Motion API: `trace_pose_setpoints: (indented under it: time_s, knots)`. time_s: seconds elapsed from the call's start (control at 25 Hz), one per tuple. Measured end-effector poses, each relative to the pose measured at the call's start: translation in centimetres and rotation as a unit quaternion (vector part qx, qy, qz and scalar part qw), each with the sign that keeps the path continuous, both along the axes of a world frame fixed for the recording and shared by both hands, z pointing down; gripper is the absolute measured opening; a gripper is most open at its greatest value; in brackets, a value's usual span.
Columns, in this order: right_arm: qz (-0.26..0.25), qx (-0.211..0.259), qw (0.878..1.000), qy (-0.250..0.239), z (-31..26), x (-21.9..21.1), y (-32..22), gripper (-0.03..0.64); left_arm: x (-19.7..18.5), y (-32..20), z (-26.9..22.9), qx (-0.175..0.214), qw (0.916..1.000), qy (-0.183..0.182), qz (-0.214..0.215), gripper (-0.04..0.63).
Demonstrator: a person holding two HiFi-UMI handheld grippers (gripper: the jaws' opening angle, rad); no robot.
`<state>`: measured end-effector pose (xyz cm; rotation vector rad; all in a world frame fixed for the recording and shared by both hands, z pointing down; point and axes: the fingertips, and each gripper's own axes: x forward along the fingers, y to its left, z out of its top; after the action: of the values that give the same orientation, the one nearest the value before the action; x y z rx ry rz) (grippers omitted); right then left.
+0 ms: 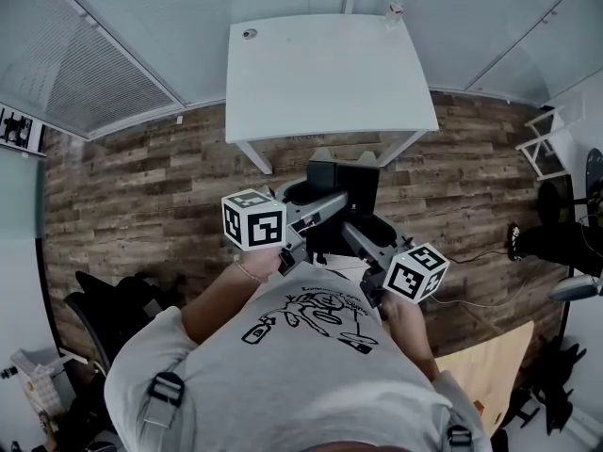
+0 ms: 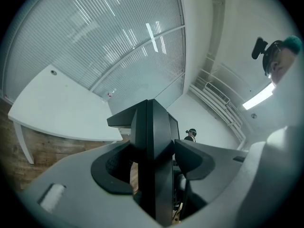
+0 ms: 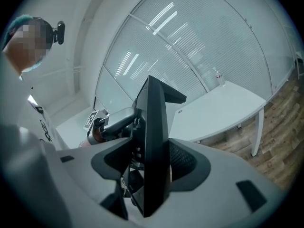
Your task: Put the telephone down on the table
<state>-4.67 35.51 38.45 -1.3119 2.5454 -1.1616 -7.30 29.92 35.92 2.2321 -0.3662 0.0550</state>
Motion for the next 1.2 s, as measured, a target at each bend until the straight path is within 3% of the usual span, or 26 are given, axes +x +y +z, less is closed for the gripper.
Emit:
trace_pose_setpoints:
  time_s: [0.84, 1.2]
  knots:
    - [-0.014, -0.011, 1.0, 0.003, -0.1, -2.9, -16.5, 0.222, -3.1, -16.5, 0.0, -0.009, 0.9999, 0.004, -0.01, 0.267]
    - [-0.01, -0.016, 1.0, 0.0, 0.3, -5.8, -20.6, 0.222, -5.7, -20.6, 0.3, 0.002, 1.0, -0.004, -0.004, 0.268]
